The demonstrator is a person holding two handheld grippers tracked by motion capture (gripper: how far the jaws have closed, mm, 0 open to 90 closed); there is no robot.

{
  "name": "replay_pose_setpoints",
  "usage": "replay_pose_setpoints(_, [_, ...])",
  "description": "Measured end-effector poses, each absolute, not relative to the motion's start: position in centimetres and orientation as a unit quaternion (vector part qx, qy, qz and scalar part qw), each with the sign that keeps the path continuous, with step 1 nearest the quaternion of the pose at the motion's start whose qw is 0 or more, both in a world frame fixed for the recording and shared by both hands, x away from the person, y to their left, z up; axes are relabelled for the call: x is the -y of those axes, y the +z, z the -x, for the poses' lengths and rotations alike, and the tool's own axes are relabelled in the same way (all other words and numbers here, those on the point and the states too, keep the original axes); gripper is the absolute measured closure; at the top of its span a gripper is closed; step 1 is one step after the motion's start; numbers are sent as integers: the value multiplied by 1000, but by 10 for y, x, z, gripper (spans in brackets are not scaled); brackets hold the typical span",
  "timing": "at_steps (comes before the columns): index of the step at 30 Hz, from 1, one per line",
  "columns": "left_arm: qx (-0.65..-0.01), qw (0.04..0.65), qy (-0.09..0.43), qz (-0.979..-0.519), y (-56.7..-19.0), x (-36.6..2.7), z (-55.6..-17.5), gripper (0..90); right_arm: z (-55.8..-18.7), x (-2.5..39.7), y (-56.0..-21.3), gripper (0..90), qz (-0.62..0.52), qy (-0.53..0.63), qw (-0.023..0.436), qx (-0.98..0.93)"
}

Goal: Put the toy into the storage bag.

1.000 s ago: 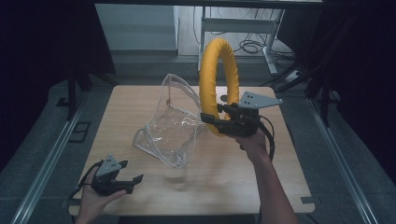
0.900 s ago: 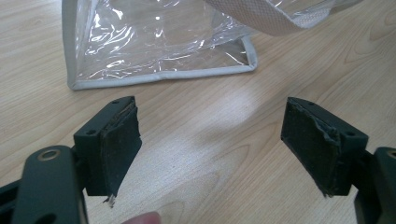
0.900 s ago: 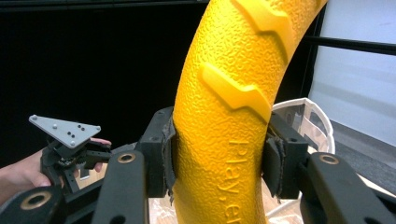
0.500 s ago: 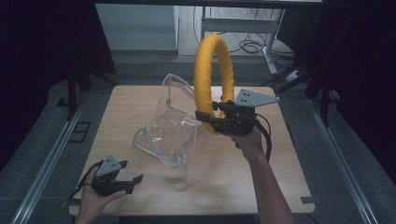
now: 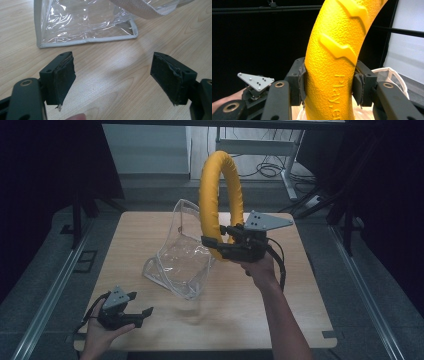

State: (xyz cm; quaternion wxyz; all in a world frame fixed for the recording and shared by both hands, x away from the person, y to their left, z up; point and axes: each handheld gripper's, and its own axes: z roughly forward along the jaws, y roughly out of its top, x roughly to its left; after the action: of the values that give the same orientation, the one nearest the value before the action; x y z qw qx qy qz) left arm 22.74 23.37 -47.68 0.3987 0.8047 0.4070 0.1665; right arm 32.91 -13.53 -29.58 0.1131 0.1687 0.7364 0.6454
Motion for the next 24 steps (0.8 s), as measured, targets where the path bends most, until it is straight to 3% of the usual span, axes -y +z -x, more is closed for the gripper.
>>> replay_pose_setpoints(24, [-406, 407, 162, -802, -476, -234, -227, 196, -324, 106, -281, 515, -132, 665, 103, -728])
